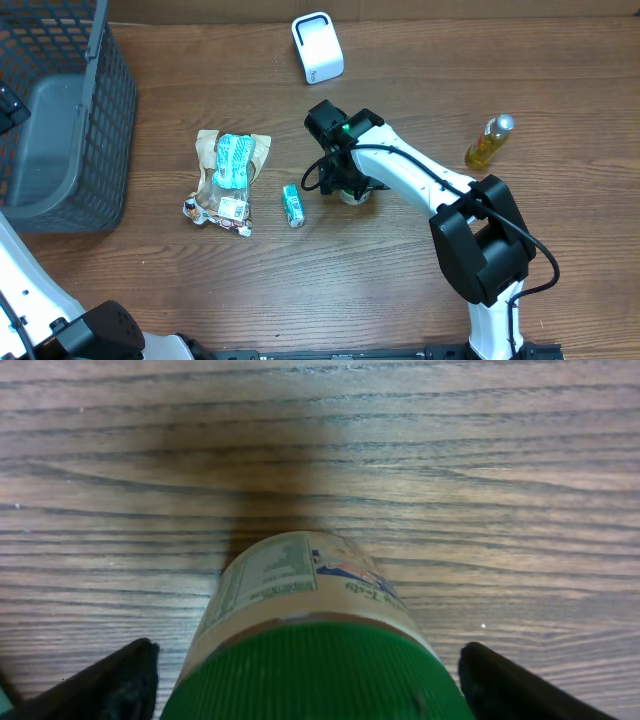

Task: Scan the item barcode
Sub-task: 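Close the right gripper around the green jar cap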

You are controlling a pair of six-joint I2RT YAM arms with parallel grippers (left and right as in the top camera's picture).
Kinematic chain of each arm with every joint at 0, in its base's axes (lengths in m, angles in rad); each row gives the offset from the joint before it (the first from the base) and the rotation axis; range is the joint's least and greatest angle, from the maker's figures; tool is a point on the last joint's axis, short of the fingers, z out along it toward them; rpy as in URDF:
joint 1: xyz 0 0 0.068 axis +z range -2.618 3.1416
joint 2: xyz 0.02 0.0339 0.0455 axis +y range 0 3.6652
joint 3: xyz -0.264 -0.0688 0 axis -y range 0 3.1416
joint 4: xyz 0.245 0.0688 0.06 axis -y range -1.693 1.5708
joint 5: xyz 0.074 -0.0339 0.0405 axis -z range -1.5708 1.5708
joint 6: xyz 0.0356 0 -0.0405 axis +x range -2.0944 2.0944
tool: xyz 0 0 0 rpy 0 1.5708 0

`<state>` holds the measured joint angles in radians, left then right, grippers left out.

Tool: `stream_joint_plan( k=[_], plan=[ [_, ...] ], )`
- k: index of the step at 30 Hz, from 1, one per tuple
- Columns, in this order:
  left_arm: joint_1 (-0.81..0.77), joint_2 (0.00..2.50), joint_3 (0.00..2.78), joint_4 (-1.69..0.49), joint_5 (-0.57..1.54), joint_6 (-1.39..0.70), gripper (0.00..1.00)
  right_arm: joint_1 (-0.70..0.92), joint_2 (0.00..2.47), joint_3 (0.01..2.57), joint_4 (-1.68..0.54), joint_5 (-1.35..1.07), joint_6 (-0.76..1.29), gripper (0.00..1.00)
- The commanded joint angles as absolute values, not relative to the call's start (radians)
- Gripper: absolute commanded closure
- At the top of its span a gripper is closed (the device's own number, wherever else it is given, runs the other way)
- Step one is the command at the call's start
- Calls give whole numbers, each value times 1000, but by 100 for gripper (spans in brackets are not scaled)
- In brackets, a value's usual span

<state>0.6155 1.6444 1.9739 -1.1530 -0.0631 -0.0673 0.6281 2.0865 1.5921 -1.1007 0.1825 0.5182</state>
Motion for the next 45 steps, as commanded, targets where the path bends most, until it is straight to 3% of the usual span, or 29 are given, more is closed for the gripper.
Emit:
stream_joint_plan(
  k=[1, 33, 45],
  plan=[
    [615, 1651, 1991, -1152, -55, -48, 1, 619, 2090, 1583, -1093, 179, 525, 14],
    [615, 1651, 1991, -1153, -54, -48, 0, 584, 2091, 1563, -1066, 99, 561, 21],
    [615, 1651, 1991, -1152, -54, -48, 0, 584, 2091, 1563, -1066, 99, 561, 17]
  ],
)
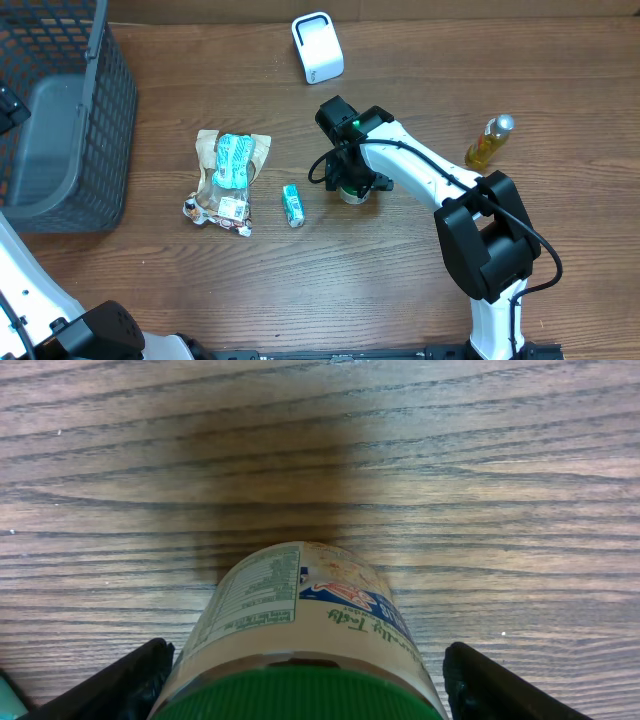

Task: Scan the item barcode
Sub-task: 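Close the right gripper around the green jar cap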

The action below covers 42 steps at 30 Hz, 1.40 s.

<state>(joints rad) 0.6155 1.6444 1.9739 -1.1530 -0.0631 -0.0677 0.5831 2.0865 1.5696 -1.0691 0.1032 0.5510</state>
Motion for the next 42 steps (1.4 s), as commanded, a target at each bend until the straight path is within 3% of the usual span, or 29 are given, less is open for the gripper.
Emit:
stream_joint_plan(
  k=[1, 23, 31, 42],
  plan=[
    [615, 1651, 1991, -1152, -54, -48, 0, 584, 2091, 1563, -1066, 99, 561, 17],
    [615, 1651, 1991, -1152, -54, -48, 0, 584, 2091, 1563, -1078, 99, 561, 19],
    [615, 1651, 1991, -1152, -54, -48, 0, 584, 2091, 1563, -1074, 99, 561, 28],
    [615, 1651, 1991, -1152, -54, -48, 0, 584, 2091, 1563, -1075, 99, 561, 29]
  ],
)
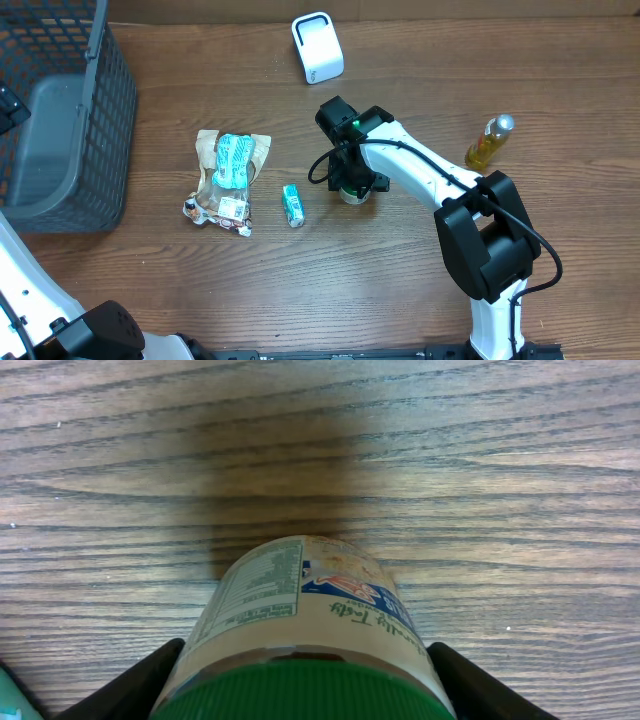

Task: Scan the item barcode
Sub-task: 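Close the right gripper around the green jar cap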

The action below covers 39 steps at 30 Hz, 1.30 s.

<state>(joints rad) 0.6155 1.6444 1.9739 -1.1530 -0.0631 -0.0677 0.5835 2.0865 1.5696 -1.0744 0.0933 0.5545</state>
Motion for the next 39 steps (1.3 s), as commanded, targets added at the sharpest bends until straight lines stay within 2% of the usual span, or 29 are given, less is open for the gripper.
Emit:
stream_joint_plan(
  k=[1, 8, 13, 19, 23, 25, 39],
  plan=[
    [615, 1651, 1991, -1152, -54, -48, 1, 584, 2091, 1563, -1075, 99, 561, 29],
    [615, 1651, 1991, -1152, -54, -48, 0, 584, 2091, 1563, -1082, 99, 561, 25],
    [615, 1651, 1991, -1152, -55, -48, 0, 584, 2091, 1563, -1082, 78, 561, 33],
    [615, 1651, 1991, -1152, -54, -48, 1, 584, 2091, 1563, -1090, 38, 593, 36],
    [615, 1651, 1991, -1152, -54, -49, 0, 584, 2091, 1563, -1089, 39, 622, 34],
    [615, 1651, 1991, -1152, -54, -48, 0, 584, 2091, 1563, -1081, 41, 622, 28],
    [615, 1651, 1991, -1152, -54, -48, 0, 584, 2091, 1557, -1075, 62, 622, 28]
  ],
)
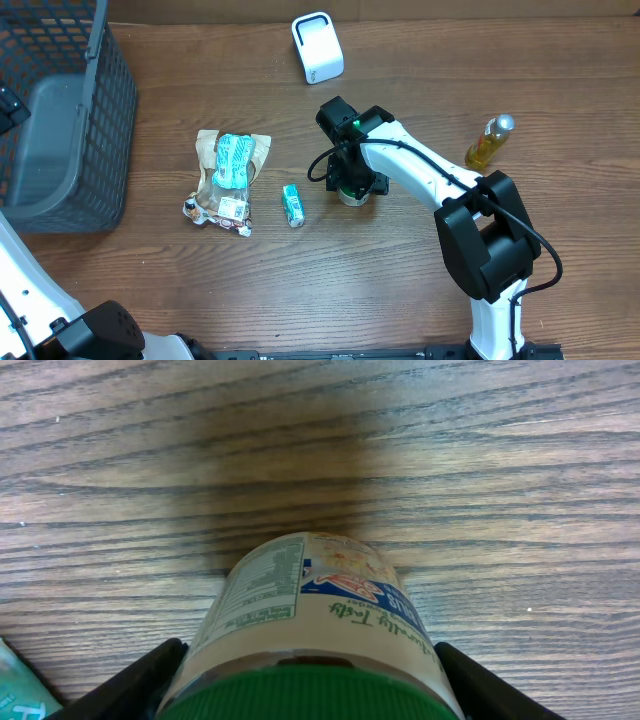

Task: Scan the item barcode
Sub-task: 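Close the right gripper around the green jar cap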

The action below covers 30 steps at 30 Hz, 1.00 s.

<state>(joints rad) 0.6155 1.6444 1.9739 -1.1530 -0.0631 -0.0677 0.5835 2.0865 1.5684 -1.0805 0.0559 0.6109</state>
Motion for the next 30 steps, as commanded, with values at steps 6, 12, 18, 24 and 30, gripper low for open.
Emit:
stream_joint_plan(
  k=[6, 12, 18, 24, 30],
  plan=[
    [615, 1651, 1991, -1152, -54, -48, 0, 584, 2091, 1555, -1075, 62, 622, 28],
    [615, 1651, 1991, -1153, -54, -48, 1, 584, 2091, 1548, -1069, 68, 622, 27],
    [615, 1651, 1991, -1152, -54, -48, 1, 584, 2091, 1535, -1060, 69, 622, 27],
    [615, 1651, 1991, -1152, -54, -48, 0, 584, 2091, 1535, -1060, 69, 622, 41],
    [615, 1651, 1991, -1152, -54, -48, 0, 575, 2091, 1540, -1086, 68, 621, 46]
  ],
)
